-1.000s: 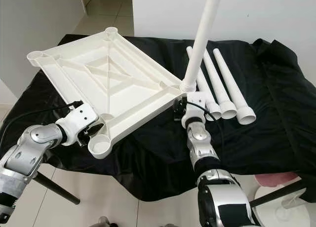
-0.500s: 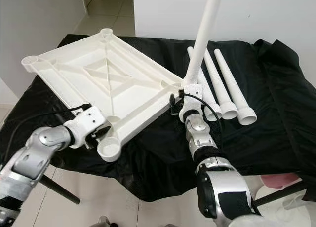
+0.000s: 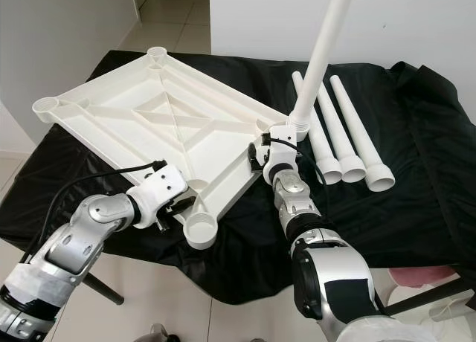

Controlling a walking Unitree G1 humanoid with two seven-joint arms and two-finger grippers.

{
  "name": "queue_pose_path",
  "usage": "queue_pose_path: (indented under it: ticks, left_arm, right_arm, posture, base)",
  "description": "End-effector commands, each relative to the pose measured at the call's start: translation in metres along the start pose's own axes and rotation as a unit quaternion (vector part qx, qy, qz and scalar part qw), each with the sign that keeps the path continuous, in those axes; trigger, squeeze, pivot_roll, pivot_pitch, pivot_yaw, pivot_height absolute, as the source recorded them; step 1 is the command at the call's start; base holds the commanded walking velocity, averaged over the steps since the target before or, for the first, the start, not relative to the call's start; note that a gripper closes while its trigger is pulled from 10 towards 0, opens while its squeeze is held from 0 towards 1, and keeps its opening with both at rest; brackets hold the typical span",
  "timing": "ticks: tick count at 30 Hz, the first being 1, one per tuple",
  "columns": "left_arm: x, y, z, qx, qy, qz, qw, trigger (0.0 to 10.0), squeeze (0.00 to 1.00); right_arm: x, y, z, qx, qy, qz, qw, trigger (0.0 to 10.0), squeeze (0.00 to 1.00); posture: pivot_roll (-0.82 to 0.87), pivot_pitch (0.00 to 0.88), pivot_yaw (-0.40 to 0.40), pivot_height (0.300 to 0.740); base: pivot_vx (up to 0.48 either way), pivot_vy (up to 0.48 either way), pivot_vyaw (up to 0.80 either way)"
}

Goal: Building children table

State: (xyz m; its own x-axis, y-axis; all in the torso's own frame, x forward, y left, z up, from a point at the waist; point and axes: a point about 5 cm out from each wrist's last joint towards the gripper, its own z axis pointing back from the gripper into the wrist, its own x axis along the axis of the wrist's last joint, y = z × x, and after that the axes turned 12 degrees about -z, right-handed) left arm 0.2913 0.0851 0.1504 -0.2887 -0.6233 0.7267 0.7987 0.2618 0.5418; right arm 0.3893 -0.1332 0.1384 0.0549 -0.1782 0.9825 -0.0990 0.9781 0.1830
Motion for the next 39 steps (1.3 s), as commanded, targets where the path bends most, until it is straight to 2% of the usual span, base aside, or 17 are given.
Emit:
queue_pose_path:
  ticks: [1,4,8,11,15,17,18,20,23,25,28,34,39]
  left_arm:
    - [0.016,-0.012,-0.010,-0.059,-0.039,-0.014,0.997,10.0,0.00]
    - [0.011,0.005,-0.003,-0.030,-0.021,-0.020,0.999,10.0,0.00]
    - [0.006,0.015,0.004,-0.014,-0.012,-0.018,1.000,10.0,0.00]
    - [0.001,0.030,0.017,0.001,-0.010,-0.013,1.000,10.0,0.00]
    - [-0.001,0.034,0.021,0.006,-0.011,-0.012,1.000,10.0,0.00]
    - [-0.006,0.046,0.032,0.021,-0.008,-0.013,1.000,10.0,0.00]
    - [-0.006,0.046,0.032,0.021,-0.008,-0.013,1.000,10.0,0.00]
    - [-0.011,0.055,0.038,0.033,0.003,-0.015,0.999,10.0,0.00]
    - [-0.014,0.063,0.041,0.044,0.009,-0.021,0.999,10.0,0.00]
    - [-0.014,0.063,0.041,0.044,0.009,-0.021,0.999,10.0,0.00]
    - [-0.015,0.071,0.040,0.063,0.009,-0.025,0.998,10.0,0.00]
    - [-0.023,0.072,0.035,0.065,0.015,-0.025,0.997,10.0,0.00]
    - [-0.036,0.074,0.028,0.066,0.041,-0.042,0.996,10.0,0.00]
  right_arm:
    - [-0.004,0.015,-0.001,0.031,0.009,-0.009,0.999,10.0,0.00]
    - [0.001,0.019,0.000,0.051,-0.026,-0.026,0.998,10.0,0.00]
    - [0.004,0.018,0.001,0.056,-0.044,-0.027,0.997,10.0,0.00]
    - [0.004,0.015,0.005,0.061,-0.066,-0.022,0.996,10.0,0.00]
    - [0.004,0.013,0.007,0.061,-0.073,-0.023,0.995,10.0,0.00]
    - [0.005,0.006,0.012,0.055,-0.095,-0.023,0.994,10.0,0.00]
    - [0.005,0.006,0.012,0.055,-0.095,-0.023,0.994,10.0,0.00]
    - [0.006,-0.003,0.018,0.036,-0.115,-0.016,0.993,10.0,0.00]
    - [0.004,-0.012,0.023,0.011,-0.127,0.001,0.992,10.0,0.00]
    - [0.004,-0.012,0.023,0.011,-0.127,0.001,0.992,10.0,0.00]
    - [-0.004,-0.023,0.029,-0.035,-0.118,0.023,0.992,10.0,0.00]
    - [-0.016,-0.032,0.036,-0.074,-0.098,0.015,0.992,10.0,0.00]
    - [-0.021,-0.034,0.039,-0.087,-0.090,0.010,0.992,10.0,0.00]
  posture:
    - [0.04,0.071,-0.008,0.740]
    - [0.04,0.074,-0.006,0.740]
    - [0.04,0.076,-0.007,0.740]
    - [0.04,0.079,-0.007,0.740]
    - [0.04,0.080,-0.006,0.740]
    - [0.03,0.081,-0.003,0.740]
    - [0.03,0.081,-0.003,0.740]
    - [0.03,0.083,-0.001,0.740]
    - [0.03,0.084,-0.002,0.740]
    - [0.03,0.084,-0.002,0.740]
    - [0.03,0.084,-0.002,0.740]
    - [0.02,0.080,0.003,0.740]
    - [0.01,0.079,0.008,0.740]
  base:
    - [0.000,0.000,0.00]
    - [0.000,0.000,0.00]
    - [0.000,0.000,0.00]
    - [0.000,0.000,0.00]
    - [0.000,0.000,0.00]
    - [0.000,0.000,0.00]
    - [0.000,0.000,0.00]
    - [0.000,0.000,0.00]
    - [0.000,0.000,0.00]
    - [0.000,0.000,0.00]
    - [0.000,0.000,0.00]
    - [0.000,0.000,0.00]
    - [0.000,0.000,0.00]
